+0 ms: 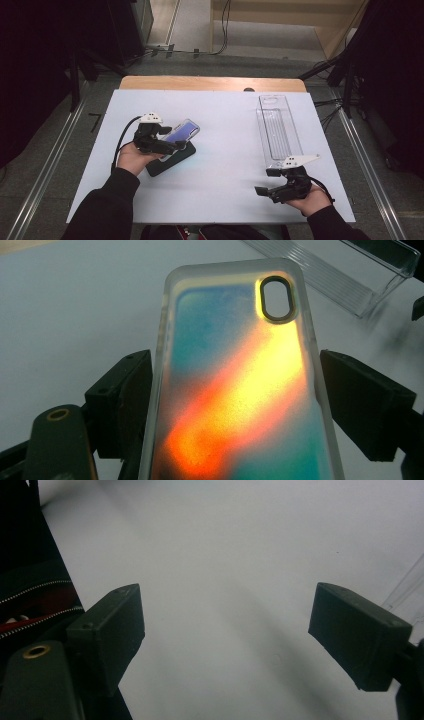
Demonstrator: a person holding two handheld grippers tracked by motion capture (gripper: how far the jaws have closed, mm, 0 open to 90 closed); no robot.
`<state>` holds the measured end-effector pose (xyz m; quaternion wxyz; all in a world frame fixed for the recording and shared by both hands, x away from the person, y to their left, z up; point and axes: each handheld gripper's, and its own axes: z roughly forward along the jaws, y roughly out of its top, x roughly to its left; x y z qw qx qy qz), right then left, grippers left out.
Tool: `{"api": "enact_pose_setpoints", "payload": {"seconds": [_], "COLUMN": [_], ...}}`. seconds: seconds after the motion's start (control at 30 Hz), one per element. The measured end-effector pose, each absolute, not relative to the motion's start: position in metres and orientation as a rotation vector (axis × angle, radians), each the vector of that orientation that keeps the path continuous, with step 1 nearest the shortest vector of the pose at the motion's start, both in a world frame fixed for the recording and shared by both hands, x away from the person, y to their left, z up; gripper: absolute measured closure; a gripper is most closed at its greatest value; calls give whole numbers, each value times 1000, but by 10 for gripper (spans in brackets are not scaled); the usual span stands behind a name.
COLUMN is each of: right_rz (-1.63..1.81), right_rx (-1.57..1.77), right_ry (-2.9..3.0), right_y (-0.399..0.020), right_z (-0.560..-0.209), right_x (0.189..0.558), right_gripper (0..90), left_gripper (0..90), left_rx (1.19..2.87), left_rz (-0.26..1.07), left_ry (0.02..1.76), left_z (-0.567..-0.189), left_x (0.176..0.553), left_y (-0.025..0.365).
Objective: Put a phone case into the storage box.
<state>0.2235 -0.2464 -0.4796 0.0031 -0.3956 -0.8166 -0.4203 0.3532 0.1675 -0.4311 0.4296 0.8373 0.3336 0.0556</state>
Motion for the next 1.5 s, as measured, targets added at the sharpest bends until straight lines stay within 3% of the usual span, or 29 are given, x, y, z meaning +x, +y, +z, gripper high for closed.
{"api": "enact_pose_setpoints", "payload": {"seconds": [0.93, 1.5], "right_rz": [-1362, -1459], "right_rx": [-1318, -1422], "right_ry": [-2499, -2414], "right_y": [-227, -208], "right_z": [-467, -448], "right_x": [224, 231], "right_gripper": [143, 142], "left_gripper": [172, 172], "left_rx": [1959, 1839], "left_rz": [186, 342], "left_ry": [1008, 995], "left_z": [-445, -456], "left_x": [302, 285], "left_y": [137, 127]}}
